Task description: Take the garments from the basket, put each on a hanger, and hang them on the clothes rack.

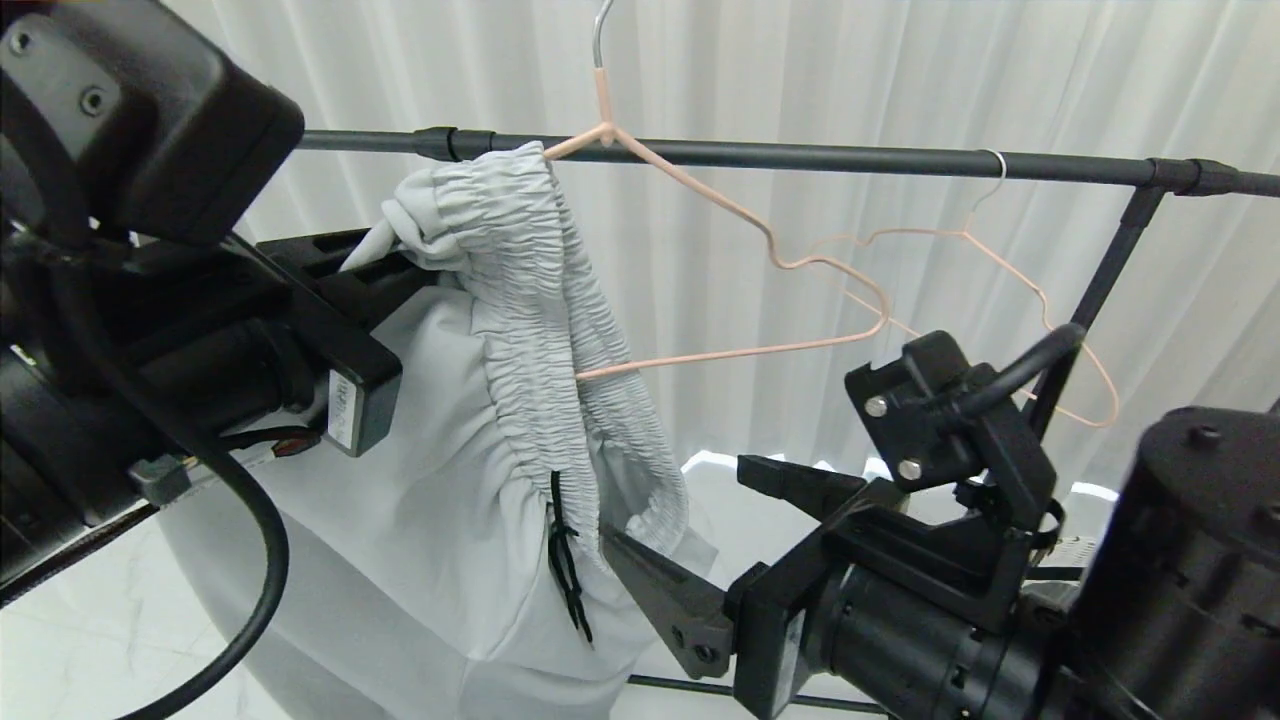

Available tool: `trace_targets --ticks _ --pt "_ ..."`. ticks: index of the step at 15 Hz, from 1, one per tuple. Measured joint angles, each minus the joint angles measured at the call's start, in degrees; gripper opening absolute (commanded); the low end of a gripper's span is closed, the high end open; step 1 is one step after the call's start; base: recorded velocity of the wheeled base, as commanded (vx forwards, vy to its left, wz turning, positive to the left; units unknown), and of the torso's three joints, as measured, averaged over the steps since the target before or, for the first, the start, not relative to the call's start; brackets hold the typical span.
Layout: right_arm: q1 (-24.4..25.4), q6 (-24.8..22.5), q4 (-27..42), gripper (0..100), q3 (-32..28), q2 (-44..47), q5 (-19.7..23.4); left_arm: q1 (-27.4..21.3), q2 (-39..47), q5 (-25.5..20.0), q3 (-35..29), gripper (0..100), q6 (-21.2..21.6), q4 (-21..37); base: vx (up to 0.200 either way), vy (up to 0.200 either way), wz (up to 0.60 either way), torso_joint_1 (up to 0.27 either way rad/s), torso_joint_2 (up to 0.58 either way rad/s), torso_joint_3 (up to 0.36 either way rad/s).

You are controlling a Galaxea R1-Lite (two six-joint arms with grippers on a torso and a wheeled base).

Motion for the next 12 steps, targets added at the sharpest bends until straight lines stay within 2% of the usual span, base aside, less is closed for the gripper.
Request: trace_targets --ticks 3,6,12 --pt "-0.8 2.1 0.2 100 -0.9 3.2 -0.8 -0.1 -0.4 -2.0 -0.5 0 0.0 -0.4 0.000 0.000 0.00 0.000 0.00 0.000" --pt "-1.9 2.6 0.6 100 -0.3 5.7 -4.1 -0.1 -0.5 -2.1 -0.6 0 0.3 -3.7 0.000 0.000 0.00 0.000 0.00 0.000" --pt "-4.5 3.4 0.6 100 0.2 7.7 -7.4 -0.3 -0.6 -2.2 -0.6 0 0.4 -4.0 0.000 0.000 0.00 0.000 0.00 0.000"
